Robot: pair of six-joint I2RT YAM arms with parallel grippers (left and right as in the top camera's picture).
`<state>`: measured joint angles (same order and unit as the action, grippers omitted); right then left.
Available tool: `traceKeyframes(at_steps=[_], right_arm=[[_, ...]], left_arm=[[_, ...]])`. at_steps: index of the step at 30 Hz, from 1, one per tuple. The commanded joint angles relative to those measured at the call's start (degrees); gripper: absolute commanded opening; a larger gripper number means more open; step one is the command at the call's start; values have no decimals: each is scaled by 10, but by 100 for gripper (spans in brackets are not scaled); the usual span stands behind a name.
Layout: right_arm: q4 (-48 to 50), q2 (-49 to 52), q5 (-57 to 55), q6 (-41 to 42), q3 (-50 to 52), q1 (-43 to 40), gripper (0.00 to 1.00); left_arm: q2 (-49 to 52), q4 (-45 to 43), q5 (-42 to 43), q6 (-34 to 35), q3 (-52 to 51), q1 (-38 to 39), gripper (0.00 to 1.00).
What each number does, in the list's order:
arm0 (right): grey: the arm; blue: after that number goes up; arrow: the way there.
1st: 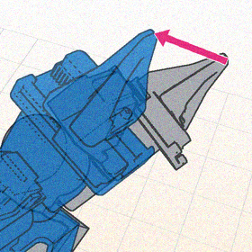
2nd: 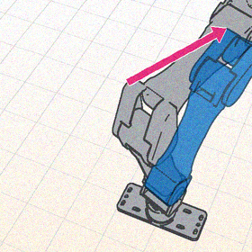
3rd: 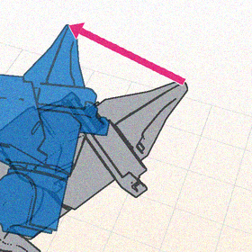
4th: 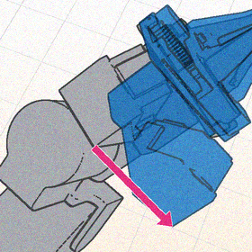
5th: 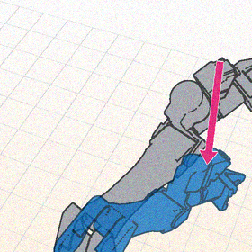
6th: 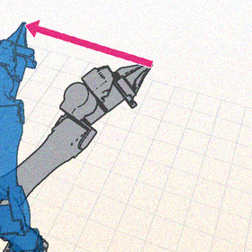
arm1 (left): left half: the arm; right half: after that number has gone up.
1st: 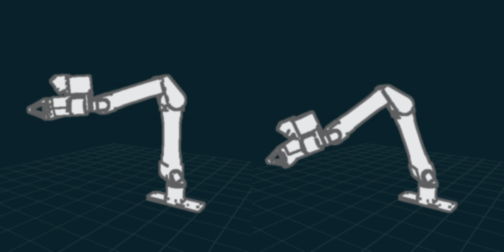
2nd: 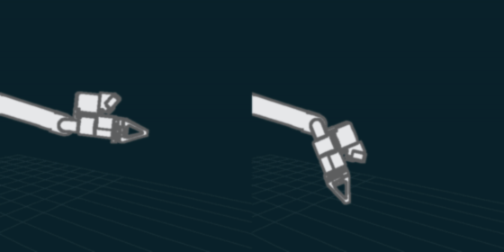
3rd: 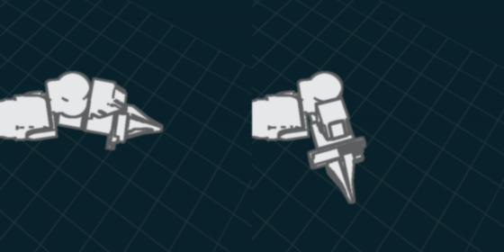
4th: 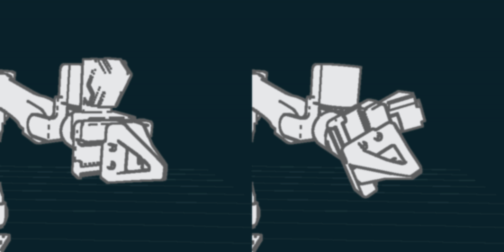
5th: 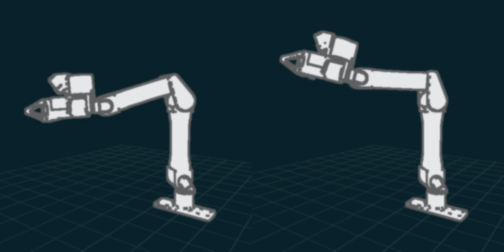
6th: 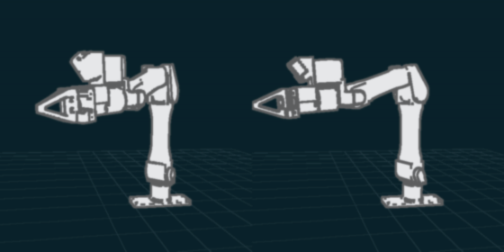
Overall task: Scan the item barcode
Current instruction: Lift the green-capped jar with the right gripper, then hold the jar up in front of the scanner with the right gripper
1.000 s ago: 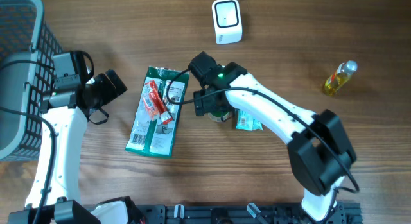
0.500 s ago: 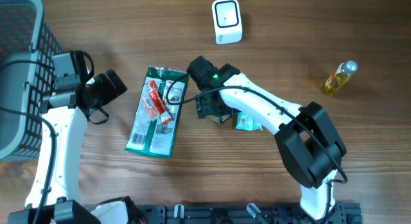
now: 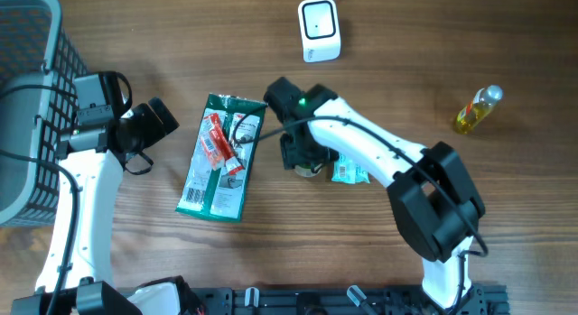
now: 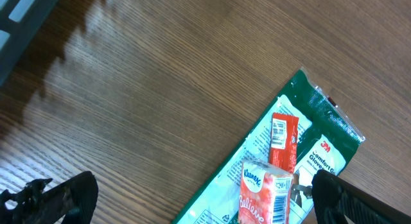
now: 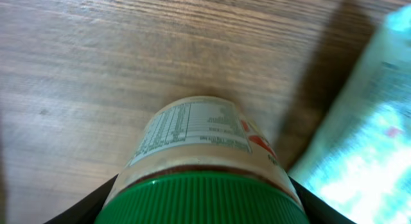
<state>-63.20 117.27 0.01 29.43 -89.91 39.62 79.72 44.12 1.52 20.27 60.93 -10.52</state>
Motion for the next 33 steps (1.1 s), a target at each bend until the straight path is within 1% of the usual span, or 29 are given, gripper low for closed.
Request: traceKeyframes(at_steps=[1, 3, 4, 5, 9, 11, 14, 16, 20, 22, 23, 24, 25, 26, 27, 28, 29, 30, 31, 33], right_arm=[[-41, -32, 76, -10, -84, -26, 46], [-59, -43, 150, -10, -102, -35, 45], [-70, -51, 220, -10, -113, -41, 44], [-79, -58, 314, -9, -122, -47, 45], [-96, -69, 562, -7, -123, -61, 49], [-110, -69, 625, 0, -123, -66, 49], [-121, -69, 653, 26, -123, -70, 42], [-121, -69, 661, 27, -123, -70, 42], [-118, -69, 649, 27, -123, -70, 43], [-99, -69, 593, 26, -123, -70, 43], [-92, -69, 518, 12, -123, -70, 41], [-86, -69, 419, -5, -123, -68, 38], [-84, -69, 324, -15, -123, -66, 34], [-85, -69, 254, -17, -122, -65, 26], [-85, -69, 154, -21, -121, -65, 12], [-84, -69, 100, -32, -121, -66, 12], [-83, -70, 71, -56, -126, -70, 13], [-82, -70, 73, -90, -136, -74, 16], [-82, -70, 87, -133, -154, -80, 17], [-87, -70, 118, -158, -207, -90, 15]], left_arm=[[3, -1, -5, -1, 2, -2, 100], [3, -1, -5, -1, 2, -2, 100], [3, -1, -5, -1, 2, -2, 100], [3, -1, -5, -1, 2, -2, 100], [3, -1, -5, -1, 2, -2, 100], [3, -1, -5, -1, 2, -2, 100], [3, -1, -5, -1, 2, -2, 100], [3, -1, -5, -1, 2, -2, 100], [3, -1, -5, -1, 2, -2, 100], [3, -1, -5, -1, 2, -2, 100], [3, -1, -5, -1, 2, -2, 100], [3, -1, -5, -1, 2, -2, 100], [3, -1, -5, -1, 2, -2, 100], [3, -1, -5, -1, 2, -2, 100], [3, -1, -5, -1, 2, -2, 100], [3, -1, -5, -1, 2, -2, 100], [3, -1, -5, -1, 2, -2, 100], [3, -1, -5, -1, 2, -2, 100], [3, -1, -5, -1, 2, -2, 100], [3, -1, -5, -1, 2, -2, 100]])
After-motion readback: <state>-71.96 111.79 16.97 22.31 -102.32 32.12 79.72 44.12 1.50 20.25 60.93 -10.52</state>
